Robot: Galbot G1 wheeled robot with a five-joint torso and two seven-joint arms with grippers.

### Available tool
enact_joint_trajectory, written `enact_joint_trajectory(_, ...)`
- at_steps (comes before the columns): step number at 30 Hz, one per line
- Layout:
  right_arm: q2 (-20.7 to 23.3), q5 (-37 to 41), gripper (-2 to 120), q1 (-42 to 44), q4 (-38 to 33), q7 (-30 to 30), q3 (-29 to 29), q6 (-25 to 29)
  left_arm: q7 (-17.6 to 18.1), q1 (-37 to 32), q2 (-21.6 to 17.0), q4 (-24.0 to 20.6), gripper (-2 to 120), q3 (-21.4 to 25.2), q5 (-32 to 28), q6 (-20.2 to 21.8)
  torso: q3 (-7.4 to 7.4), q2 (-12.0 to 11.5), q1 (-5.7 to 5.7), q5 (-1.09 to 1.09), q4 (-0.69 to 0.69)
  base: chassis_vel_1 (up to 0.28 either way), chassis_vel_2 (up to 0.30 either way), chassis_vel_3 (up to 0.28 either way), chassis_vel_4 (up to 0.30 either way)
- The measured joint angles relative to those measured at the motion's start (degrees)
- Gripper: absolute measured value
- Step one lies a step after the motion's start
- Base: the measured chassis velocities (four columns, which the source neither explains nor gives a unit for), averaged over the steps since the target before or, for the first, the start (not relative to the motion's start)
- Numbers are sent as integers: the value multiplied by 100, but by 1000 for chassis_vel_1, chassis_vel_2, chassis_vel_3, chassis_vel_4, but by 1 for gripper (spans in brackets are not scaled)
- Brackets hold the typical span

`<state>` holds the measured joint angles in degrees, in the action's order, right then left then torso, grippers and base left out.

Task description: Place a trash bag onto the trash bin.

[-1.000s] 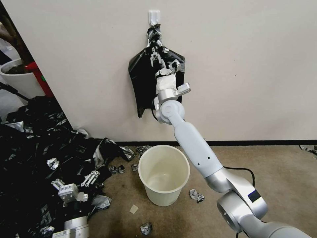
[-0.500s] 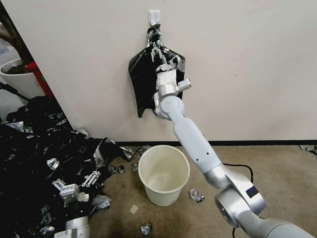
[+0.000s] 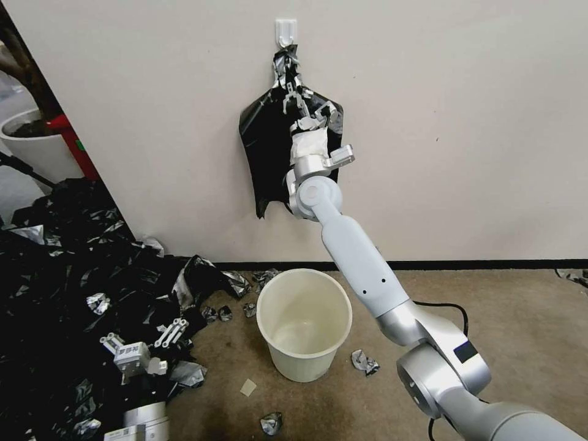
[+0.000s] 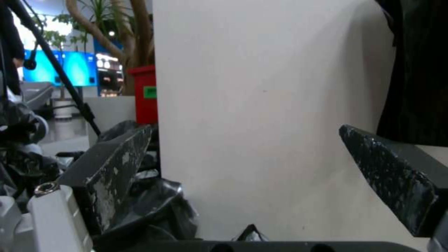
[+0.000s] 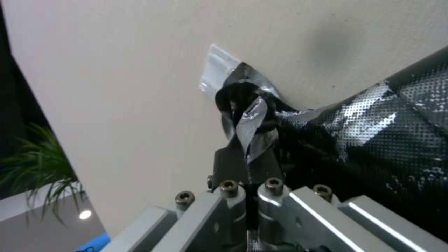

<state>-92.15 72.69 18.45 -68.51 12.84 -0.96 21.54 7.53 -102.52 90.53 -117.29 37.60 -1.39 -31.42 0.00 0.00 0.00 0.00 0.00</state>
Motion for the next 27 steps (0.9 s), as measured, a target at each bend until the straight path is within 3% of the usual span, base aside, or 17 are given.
enact_joint_trajectory(12,31,117,0,301,32,1211,-51,82,8,-36,-48,10,100,39,8,-34,0,0,0,0,0,0,0,0,0)
enact_joint_trajectory(27,201,123,0,708,-131,1727,-34,69,12,-50,-54,37,100,29,39,-46,0,0,1,0,0,0,0,0,0)
